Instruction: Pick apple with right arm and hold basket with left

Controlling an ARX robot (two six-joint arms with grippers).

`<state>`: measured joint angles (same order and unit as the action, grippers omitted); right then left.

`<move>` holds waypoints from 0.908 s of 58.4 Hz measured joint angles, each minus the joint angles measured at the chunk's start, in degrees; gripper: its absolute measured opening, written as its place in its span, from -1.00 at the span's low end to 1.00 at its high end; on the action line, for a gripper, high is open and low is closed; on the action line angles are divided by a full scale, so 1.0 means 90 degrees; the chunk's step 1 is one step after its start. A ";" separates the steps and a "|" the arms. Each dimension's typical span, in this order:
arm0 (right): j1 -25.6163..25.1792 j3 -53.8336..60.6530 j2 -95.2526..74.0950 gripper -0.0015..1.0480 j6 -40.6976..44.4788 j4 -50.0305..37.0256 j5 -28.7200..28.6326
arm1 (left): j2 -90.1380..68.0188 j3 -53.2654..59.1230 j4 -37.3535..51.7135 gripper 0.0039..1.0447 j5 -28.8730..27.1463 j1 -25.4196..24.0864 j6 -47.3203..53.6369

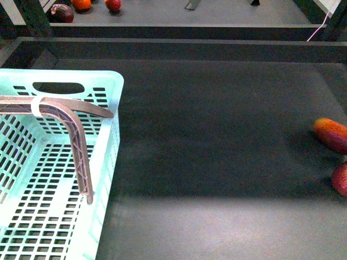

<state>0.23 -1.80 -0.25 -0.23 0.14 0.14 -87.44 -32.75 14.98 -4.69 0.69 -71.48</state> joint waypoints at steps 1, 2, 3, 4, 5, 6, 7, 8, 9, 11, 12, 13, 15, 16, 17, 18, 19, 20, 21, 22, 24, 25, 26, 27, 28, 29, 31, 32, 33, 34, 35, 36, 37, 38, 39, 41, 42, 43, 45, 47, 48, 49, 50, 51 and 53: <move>0.0000 0.0000 0.0000 0.83 0.0000 0.0000 0.0000 | -0.0007 0.0000 0.0000 -0.24 0.0002 -0.0002 0.0000; 0.0000 0.0000 0.0000 0.83 0.0000 0.0000 0.0000 | -0.0027 0.0000 -0.0002 -0.31 0.0000 -0.0010 -0.0017; 0.0000 0.0000 0.0000 0.83 0.0002 0.0000 0.0000 | -0.0049 0.0000 -0.0005 -0.38 0.0002 -0.0017 -0.0036; 0.0000 0.0000 0.0000 0.83 0.0000 0.0000 0.0000 | -0.0058 0.0000 -0.0007 -0.41 0.0000 -0.0019 -0.0041; 0.0000 0.0000 0.0000 0.83 0.0000 0.0000 0.0000 | -0.0085 0.0000 -0.0010 -0.48 0.0005 -0.0027 -0.0046; 0.0000 0.0000 0.0000 0.83 0.0000 0.0000 0.0000 | -0.0097 0.0000 -0.0010 -0.55 0.0002 -0.0032 -0.0056; 0.0000 0.0000 0.0000 0.83 0.0000 0.0000 0.0000 | -0.0107 0.0000 -0.0010 -0.58 0.0005 -0.0034 -0.0078; 0.0000 0.0000 0.0000 0.83 0.0000 0.0000 0.0000 | -0.0119 -0.0002 -0.0010 -0.65 0.0012 -0.0039 -0.0131; 0.0000 0.0000 0.0000 0.83 0.0000 0.0000 0.0000 | -0.0119 -0.0002 -0.0010 -0.68 0.0017 -0.0041 -0.0185; 0.0000 0.0000 0.0000 0.83 0.0000 0.0000 0.0000 | -0.0119 -0.0015 -0.0007 -0.75 0.0029 -0.0049 -0.0340; 0.0000 0.0000 0.0000 0.83 0.0000 0.0000 0.0000 | -0.0119 -0.0032 -0.0007 -0.80 0.0051 -0.0051 -0.0437; 0.0000 0.0000 0.0000 0.83 0.0000 0.0000 0.0000 | -0.0119 -0.0044 -0.0010 -0.84 0.0070 -0.0053 -0.0474; 0.0000 0.0000 0.0000 0.83 0.0000 0.0000 0.0000 | -0.0119 -0.0073 -0.0012 -0.88 0.0085 -0.0051 -0.0457; 0.0000 0.0000 0.0000 0.83 0.0000 0.0000 0.0000 | -0.0119 -0.0087 -0.0017 -0.88 0.0095 -0.0046 -0.0430; 0.0000 0.0000 0.0000 0.83 0.0000 0.0000 0.0000 | -0.0119 -0.0124 -0.0039 -0.88 0.0100 -0.0036 -0.0398; 0.0000 0.0000 0.0000 0.83 0.0000 0.0000 0.0000 | -0.0119 -0.0138 -0.0049 -0.88 0.0100 -0.0029 -0.0389; 0.0000 0.0000 0.0000 0.83 0.0000 0.0000 0.0000 | -0.0119 -0.0160 -0.0063 -0.88 0.0097 -0.0010 -0.0374; 0.0000 0.0000 0.0000 0.83 0.0000 0.0000 0.0000 | -0.0117 -0.0192 -0.0102 -0.88 0.0087 0.0017 -0.0379; 0.0000 0.0000 0.0000 0.83 0.0000 0.0000 0.0000 | -0.0117 -0.0209 -0.0124 -0.88 0.0085 0.0034 -0.0381; 0.0000 0.0000 0.0000 0.83 0.0000 0.0000 0.0000 | -0.0117 -0.0250 -0.0168 -0.88 0.0063 0.0063 -0.0391; 0.0000 0.0000 0.0000 0.83 0.0002 0.0000 0.0000 | -0.0112 -0.0318 -0.0226 -0.88 0.0041 0.0121 -0.0391; 0.0000 0.0000 0.0000 0.83 0.0000 0.0000 0.0000 | -0.0104 -0.0364 -0.0265 -0.88 0.0024 0.0170 -0.0376; 0.0000 0.0000 0.0000 0.83 0.0000 0.0000 0.0000 | -0.0100 -0.0427 -0.0306 -0.88 0.0019 0.0231 -0.0357; 0.0000 0.0000 0.0000 0.83 0.0002 0.0000 0.0000 | -0.0092 -0.0491 -0.0342 -0.88 0.0002 0.0299 -0.0330; 0.0000 0.0000 0.0000 0.83 0.0000 0.0000 0.0000 | -0.0092 -0.0529 -0.0359 -0.88 -0.0002 0.0335 -0.0318; 0.0000 0.0000 0.0000 0.83 0.0000 0.0000 0.0000 | -0.0087 -0.0605 -0.0398 -0.88 -0.0005 0.0410 -0.0287; 0.0000 0.0000 0.0000 0.83 0.0000 0.0000 0.0000 | -0.0087 -0.0736 -0.0464 -0.88 -0.0005 0.0534 -0.0223; 0.0000 0.0000 0.0000 0.83 0.0000 0.0000 0.0000 | -0.0087 -0.0782 -0.0488 -0.88 -0.0005 0.0580 -0.0204; 0.0000 0.0000 0.0000 0.83 0.0002 0.0000 0.0000 | -0.0087 -0.0877 -0.0532 -0.88 -0.0002 0.0668 -0.0175; 0.0000 0.0000 0.0000 0.83 0.0000 0.0000 0.0000 | -0.0087 -0.0964 -0.0559 -0.88 0.0000 0.0763 -0.0143; 0.0000 0.0000 0.0000 0.83 0.0000 0.0000 0.0000 | -0.0087 -0.1005 -0.0571 -0.88 0.0000 0.0809 -0.0141; 0.0000 0.0000 0.0000 0.83 0.0002 0.0000 0.0000 | -0.0087 -0.1098 -0.0602 -0.88 0.0000 0.0906 -0.0121; 0.0000 0.0000 0.0000 0.83 0.0000 0.0000 0.0000 | -0.0087 -0.1144 -0.0617 -0.88 0.0000 0.0954 -0.0107; 0.0000 0.0000 0.0000 0.83 0.0000 0.0000 0.0000 | -0.0087 -0.1236 -0.0644 -0.88 -0.0002 0.1054 -0.0102; 0.0000 0.0000 0.0000 0.83 0.0002 0.0000 0.0000 | -0.0087 -0.1326 -0.0661 -0.88 -0.0002 0.1151 -0.0090; 0.0000 0.0000 0.0000 0.83 0.0000 0.0000 0.0000 | -0.0090 -0.1467 -0.0682 -0.88 0.0000 0.1294 -0.0087; 0.0000 0.0000 0.0000 0.83 0.0000 0.0000 0.0000 | -0.0090 -0.1562 -0.0695 -0.88 0.0000 0.1389 -0.0087; 0.0000 0.0000 0.0000 0.83 0.0000 0.0000 0.0000 | -0.0097 -0.1659 -0.0712 -0.88 0.0000 0.1481 -0.0090; 0.0000 0.0000 0.0000 0.83 0.0000 0.0000 0.0000 | -0.0109 -0.1812 -0.0726 -0.88 0.0007 0.1622 -0.0090; 0.0000 0.0000 0.0000 0.83 0.0000 0.0000 0.0000 | -0.0117 -0.1957 -0.0746 -0.88 0.0019 0.1763 -0.0087; 0.0000 0.0000 0.0000 0.83 0.0000 0.0000 0.0000 | -0.0121 -0.2050 -0.0753 -0.88 0.0027 0.1855 -0.0085; 0.0000 0.0000 0.0000 0.83 0.0000 0.0000 0.0000 | -0.0126 -0.2093 -0.0753 -0.88 0.0027 0.1902 -0.0085; 0.0000 0.0000 0.0000 0.83 0.0000 0.0000 0.0000 | -0.0138 -0.2176 -0.0753 -0.88 0.0044 0.1987 -0.0085; 0.0000 0.0000 0.0000 0.83 0.0000 0.0000 0.0000 | -0.0146 -0.2217 -0.0753 -0.88 0.0049 0.2030 -0.0085; 0.0000 0.0000 0.0000 0.83 0.0000 0.0000 0.0000 | -0.0172 -0.2368 -0.0753 -0.88 0.0080 0.2203 -0.0078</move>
<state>0.23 -1.80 -0.25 -0.23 0.14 0.14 -88.99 -54.06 8.21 -3.97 20.51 -72.18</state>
